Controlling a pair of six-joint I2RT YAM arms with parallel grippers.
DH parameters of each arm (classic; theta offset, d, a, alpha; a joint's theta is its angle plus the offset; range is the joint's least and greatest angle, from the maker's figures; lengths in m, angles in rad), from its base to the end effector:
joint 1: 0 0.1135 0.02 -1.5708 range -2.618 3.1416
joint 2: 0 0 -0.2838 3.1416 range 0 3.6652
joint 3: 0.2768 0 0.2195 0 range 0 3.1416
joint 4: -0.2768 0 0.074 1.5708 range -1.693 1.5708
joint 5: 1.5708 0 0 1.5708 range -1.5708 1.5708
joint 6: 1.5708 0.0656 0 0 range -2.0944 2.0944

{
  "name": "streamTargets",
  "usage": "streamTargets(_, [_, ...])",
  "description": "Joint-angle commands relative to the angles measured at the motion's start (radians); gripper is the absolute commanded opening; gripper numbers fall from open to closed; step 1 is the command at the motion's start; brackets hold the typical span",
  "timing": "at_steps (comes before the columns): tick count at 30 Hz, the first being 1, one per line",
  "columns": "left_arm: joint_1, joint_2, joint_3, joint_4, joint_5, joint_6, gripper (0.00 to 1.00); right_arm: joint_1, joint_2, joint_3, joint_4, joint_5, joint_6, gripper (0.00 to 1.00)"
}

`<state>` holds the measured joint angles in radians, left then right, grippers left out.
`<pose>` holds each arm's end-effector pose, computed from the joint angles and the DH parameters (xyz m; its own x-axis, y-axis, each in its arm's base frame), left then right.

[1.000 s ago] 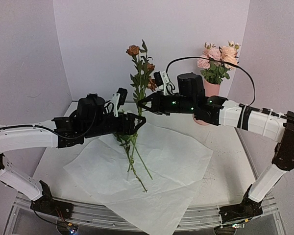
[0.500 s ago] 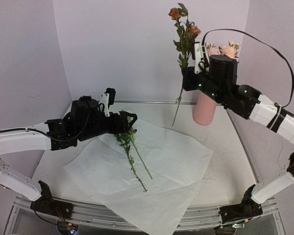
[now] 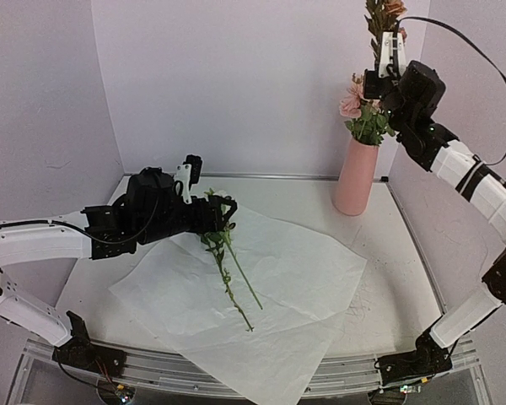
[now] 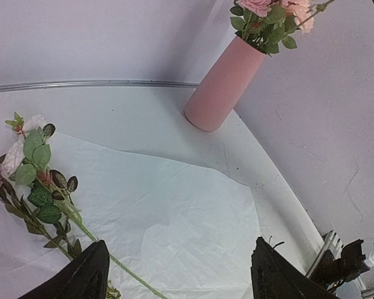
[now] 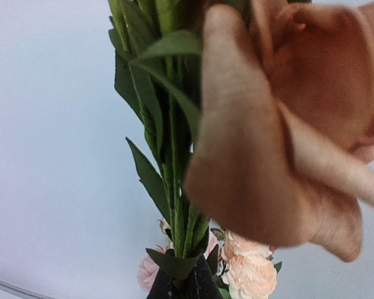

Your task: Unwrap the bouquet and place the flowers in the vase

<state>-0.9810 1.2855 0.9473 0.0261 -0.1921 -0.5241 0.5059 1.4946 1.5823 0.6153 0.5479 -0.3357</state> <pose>0.1722 -0.2348 0.3299 -0.5055 -0.1278 -0.8533 0.5333 0.7311 -0.4255 0.2813 0.1168 0.5588 0.5557 -0.0136 -0.8313 0.1240 0.9900 0.0666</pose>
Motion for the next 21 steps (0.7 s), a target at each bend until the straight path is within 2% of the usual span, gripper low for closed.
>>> streamTargets(1, [-0.001,0.015,0.056,-0.002,-0.009,0.014,0.79,-0.021,0.084,0.085,0.184,-0.049,-0.15,0.0])
streamTargets(10, [-0.001,0.041,0.092,-0.017,-0.031,0.038,0.79,-0.078,0.159,0.105,0.259,-0.081,-0.193,0.0])
streamTargets(21, [0.0,0.096,0.144,-0.028,-0.049,0.056,0.79,-0.175,0.194,-0.028,0.413,-0.157,-0.104,0.0])
